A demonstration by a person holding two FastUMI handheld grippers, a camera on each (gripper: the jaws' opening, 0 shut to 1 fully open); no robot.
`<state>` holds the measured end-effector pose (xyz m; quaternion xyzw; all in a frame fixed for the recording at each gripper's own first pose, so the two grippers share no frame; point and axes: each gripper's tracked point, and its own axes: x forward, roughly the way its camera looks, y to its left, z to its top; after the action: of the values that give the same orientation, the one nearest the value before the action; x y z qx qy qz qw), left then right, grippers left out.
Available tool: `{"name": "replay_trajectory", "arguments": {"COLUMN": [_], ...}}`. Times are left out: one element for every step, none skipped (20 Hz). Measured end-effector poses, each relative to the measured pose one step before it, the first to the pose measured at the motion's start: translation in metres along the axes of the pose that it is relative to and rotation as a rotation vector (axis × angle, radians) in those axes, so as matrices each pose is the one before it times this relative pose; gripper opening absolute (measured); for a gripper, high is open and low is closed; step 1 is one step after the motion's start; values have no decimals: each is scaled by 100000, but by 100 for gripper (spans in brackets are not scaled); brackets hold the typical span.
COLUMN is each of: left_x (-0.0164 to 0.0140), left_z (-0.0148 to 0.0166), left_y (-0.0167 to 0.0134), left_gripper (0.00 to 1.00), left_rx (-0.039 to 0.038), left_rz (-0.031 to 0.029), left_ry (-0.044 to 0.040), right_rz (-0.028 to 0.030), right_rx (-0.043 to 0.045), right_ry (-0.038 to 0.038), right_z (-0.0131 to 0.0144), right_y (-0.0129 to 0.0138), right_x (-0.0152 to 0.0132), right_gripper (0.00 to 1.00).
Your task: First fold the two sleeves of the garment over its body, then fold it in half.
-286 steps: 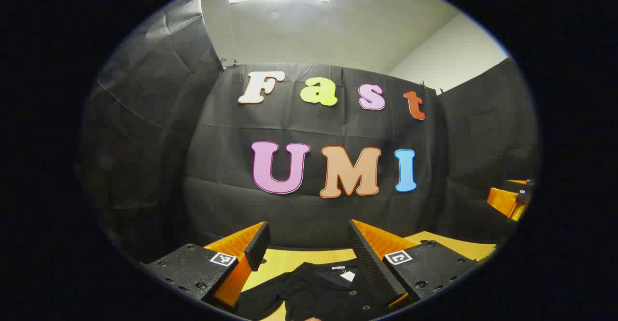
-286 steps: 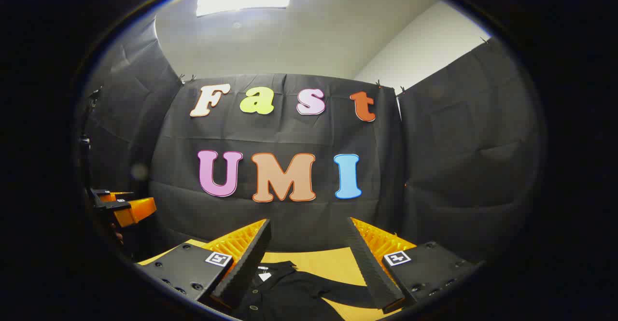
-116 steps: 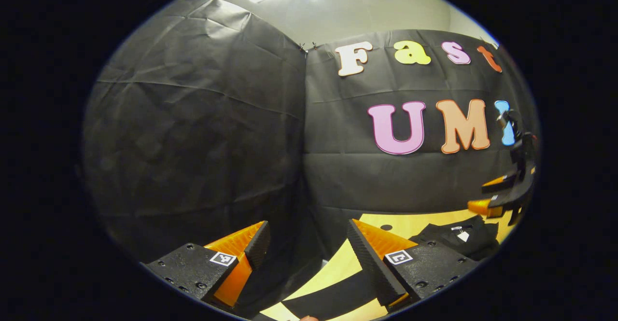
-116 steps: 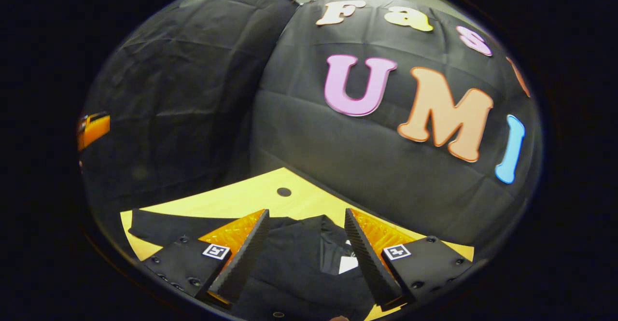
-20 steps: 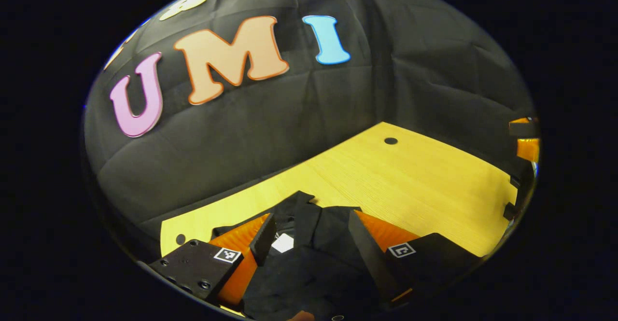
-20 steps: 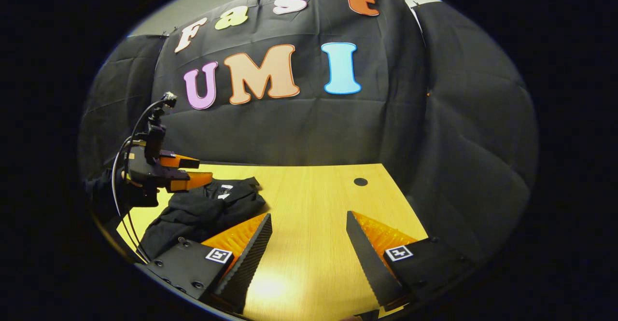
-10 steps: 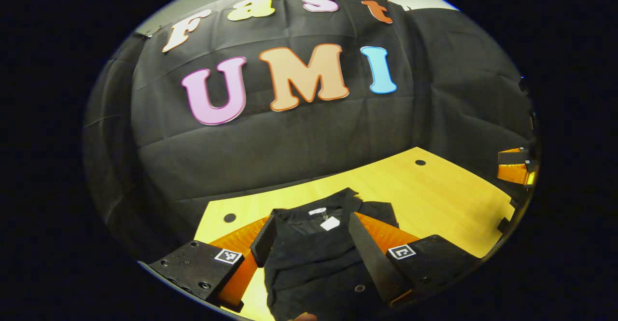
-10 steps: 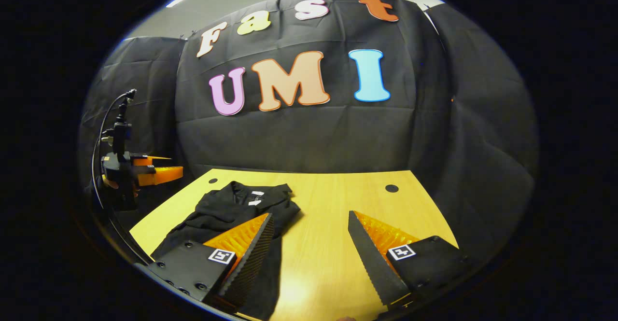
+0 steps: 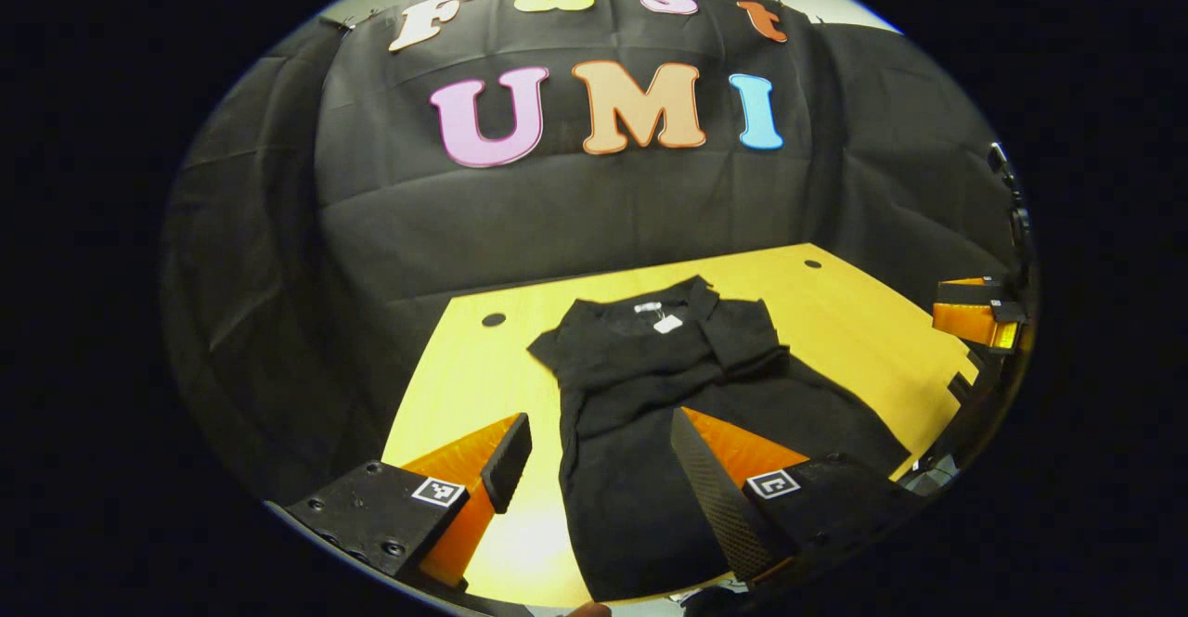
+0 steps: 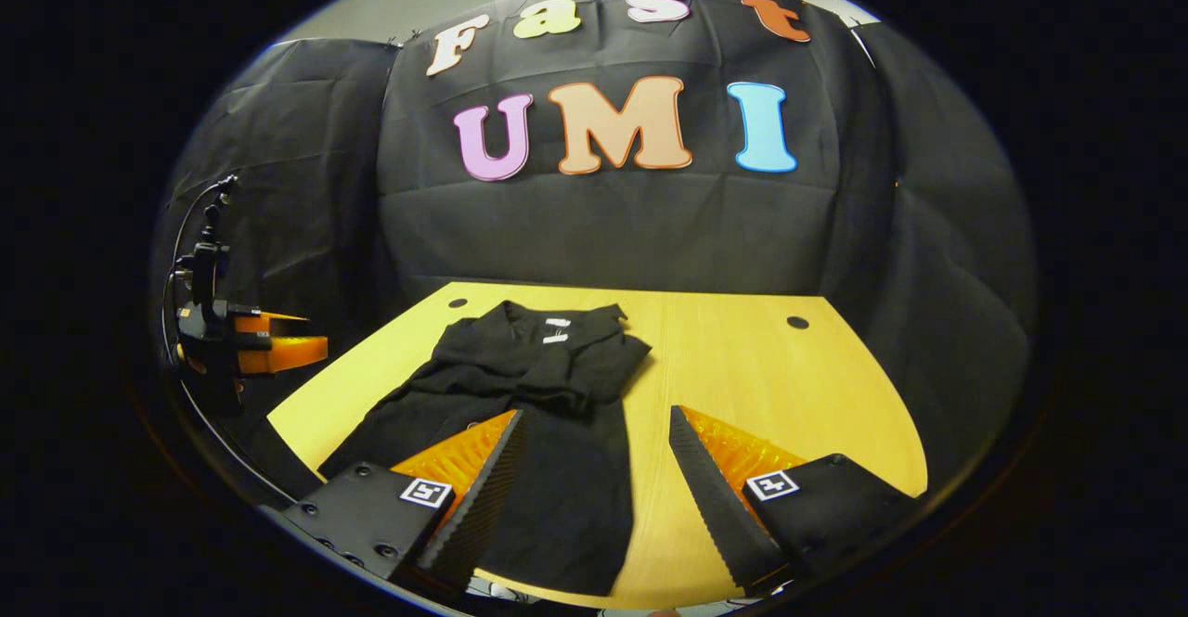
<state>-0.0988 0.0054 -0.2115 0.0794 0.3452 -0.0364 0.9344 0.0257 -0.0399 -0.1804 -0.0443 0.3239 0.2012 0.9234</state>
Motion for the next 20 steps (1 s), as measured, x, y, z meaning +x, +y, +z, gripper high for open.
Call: {"name": "replay_trajectory", "arguments": {"left_x": [-434, -278, -348, -9, 158, 118, -29, 157, 36, 203, 236, 191, 199, 171, 287, 283, 216, 284, 62, -165], "left_z": [-1253, -1195, -1275, -1202, -1343, -1557, -1565, -1524, -1499, -1624, -1529, -1139, -949, -845, -387, -533, -537, -456, -655, 119], "left_y": [152, 2, 143, 170, -26, -90, 3, -55, -45, -2, -101, 10, 75, 37, 33, -3, -1, -112, -131, -23], "left_gripper": [94, 94, 94, 94, 94, 94, 95, 95, 95, 95, 95, 95, 95, 95, 87, 95, 95, 94, 93, 93], "left_rx": [-1059, -1235, -841, -800, -1251, -1648, -1681, -1447, -1208, -1223, -1385, -1239, -1138, -878, -462, -646, -295, -175, -187, 1720], "left_rz": [-117, -482, 279, 413, 190, -6, 367, 395, 484, 585, 344, 389, 622, 340, 134, -7, -75, -7, 80, 438], "left_ry": [1511, 1725, 1579, 1760, 2122, 2482, 2721, 2212, 2238, 3119, 2930, 2103, 1970, 1373, 1057, 1222, 1241, 1525, 1638, -534], "right_rz": [-348, -429, -363, -349, -567, -810, -893, -1319, -2181, -1948, -883, -216, -336, -857, -810, -883, -437, -163, -206, -232], "right_rx": [-56, 122, 299, 313, 248, 27, 46, -140, -458, -348, 160, 500, 304, 41, -78, -77, -2, 2, -172, -361], "right_ry": [1273, 1177, 1485, 1868, 2007, 2333, 3167, 2555, 2273, 2694, 2472, 2605, 2674, 2293, 1799, 2187, 2140, 2076, 2024, 2089], "right_z": [-842, -934, -826, -1069, -1039, -1188, -1384, -1606, -1222, -1429, -1110, -1243, -902, -968, -604, -967, -708, -712, -606, -449], "right_y": [434, 336, 247, 239, 42, -41, -94, -208, -405, -330, -227, -29, -35, -266, -183, -240, -127, -55, -71, 62], "right_x": [-74, 56, 95, 116, 167, 296, 345, 290, 353, 128, 320, 432, 337, 361, 405, 237, 308, 439, 260, 314], "right_gripper": [99, 99, 99, 99, 99, 99, 99, 99, 99, 95, 99, 99, 99, 99, 96, 99, 99, 99, 99, 96]}}
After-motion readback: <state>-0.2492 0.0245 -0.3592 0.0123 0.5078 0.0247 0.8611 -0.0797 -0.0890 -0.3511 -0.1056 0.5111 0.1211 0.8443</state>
